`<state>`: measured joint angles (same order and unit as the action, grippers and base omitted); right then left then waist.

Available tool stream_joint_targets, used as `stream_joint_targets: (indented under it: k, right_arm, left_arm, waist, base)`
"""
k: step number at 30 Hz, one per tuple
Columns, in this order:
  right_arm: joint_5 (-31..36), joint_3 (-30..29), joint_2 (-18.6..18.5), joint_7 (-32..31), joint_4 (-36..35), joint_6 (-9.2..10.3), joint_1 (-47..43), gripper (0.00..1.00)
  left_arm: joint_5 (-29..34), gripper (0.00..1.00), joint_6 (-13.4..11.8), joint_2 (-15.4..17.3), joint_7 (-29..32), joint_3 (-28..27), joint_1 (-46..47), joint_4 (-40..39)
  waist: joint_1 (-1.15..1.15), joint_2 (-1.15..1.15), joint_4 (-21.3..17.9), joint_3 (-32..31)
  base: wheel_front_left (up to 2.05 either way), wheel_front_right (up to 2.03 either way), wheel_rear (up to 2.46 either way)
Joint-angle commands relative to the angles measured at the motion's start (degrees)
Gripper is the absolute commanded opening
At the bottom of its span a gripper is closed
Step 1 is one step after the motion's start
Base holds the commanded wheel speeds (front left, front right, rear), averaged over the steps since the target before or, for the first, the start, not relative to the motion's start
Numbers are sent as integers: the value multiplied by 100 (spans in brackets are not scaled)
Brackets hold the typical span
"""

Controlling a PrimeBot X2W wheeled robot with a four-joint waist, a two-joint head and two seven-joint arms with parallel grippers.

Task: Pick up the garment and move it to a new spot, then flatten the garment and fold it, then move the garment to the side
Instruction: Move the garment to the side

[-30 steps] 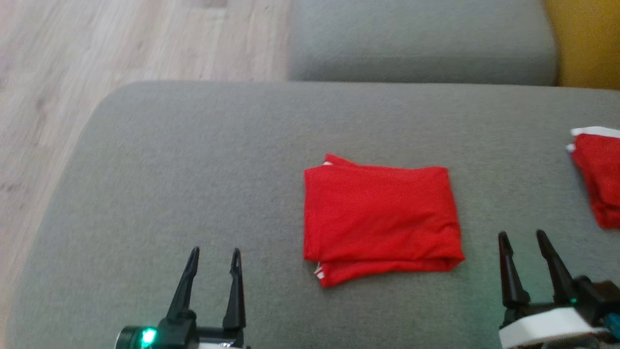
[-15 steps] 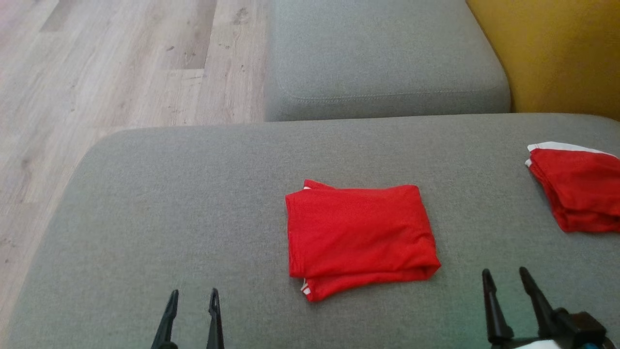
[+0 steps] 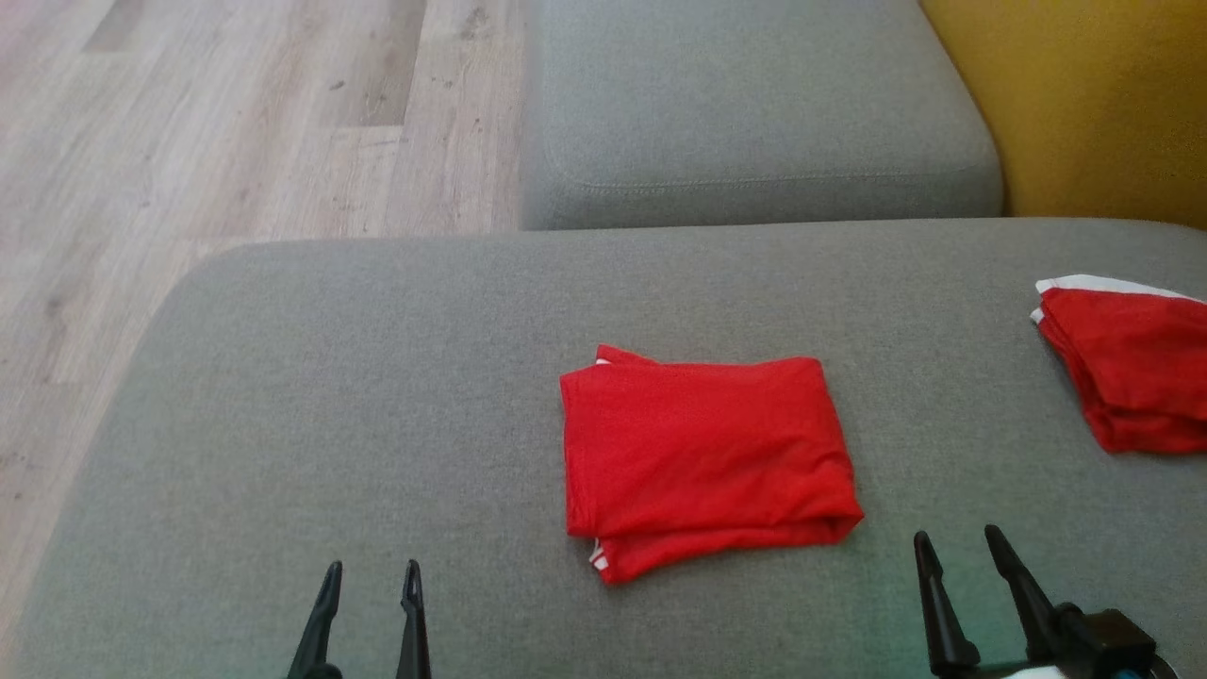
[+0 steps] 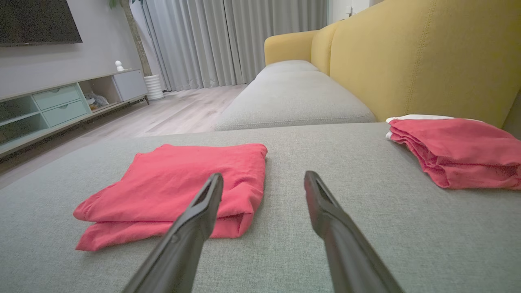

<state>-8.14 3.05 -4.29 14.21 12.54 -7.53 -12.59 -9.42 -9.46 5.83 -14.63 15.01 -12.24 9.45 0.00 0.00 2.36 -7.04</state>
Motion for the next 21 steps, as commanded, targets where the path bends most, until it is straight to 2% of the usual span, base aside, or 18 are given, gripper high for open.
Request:
stream_joint_targets:
  k: [1, 6, 10, 14, 21]
  right_arm:
    - [30, 130, -128, 78, -146, 4, 127, 100]
    - [6, 162, -154, 78, -32, 4, 300, 100]
    - [-162, 223, -182, 78, 313, 4, 771, 100]
    - [-498, 330, -255, 56, 1022, 4, 1571, 100]
    - [-1037, 565, -408, -676, 2477, 4, 3025, 100]
  left_arm:
    - [72, 100, 26, -75, -37, -208, 209, -186]
    - [112, 100, 54, -104, -37, -221, 254, -231]
    - [147, 100, 84, -141, -37, -197, 328, -277]
    - [177, 100, 146, -179, -37, -127, 455, -323]
    - [216, 100, 226, -237, -37, -13, 817, -333]
  waist:
    - [0, 0, 31, 57]
    - [0, 0, 106, 228]
    - [0, 0, 194, 532]
    - [0, 0, 288, 904]
    - [0, 0, 452, 1407]
  base:
    - [0, 0, 0]
    - [0, 0, 0]
    - [0, 0, 0]
    - [0, 0, 0]
    - [0, 0, 0]
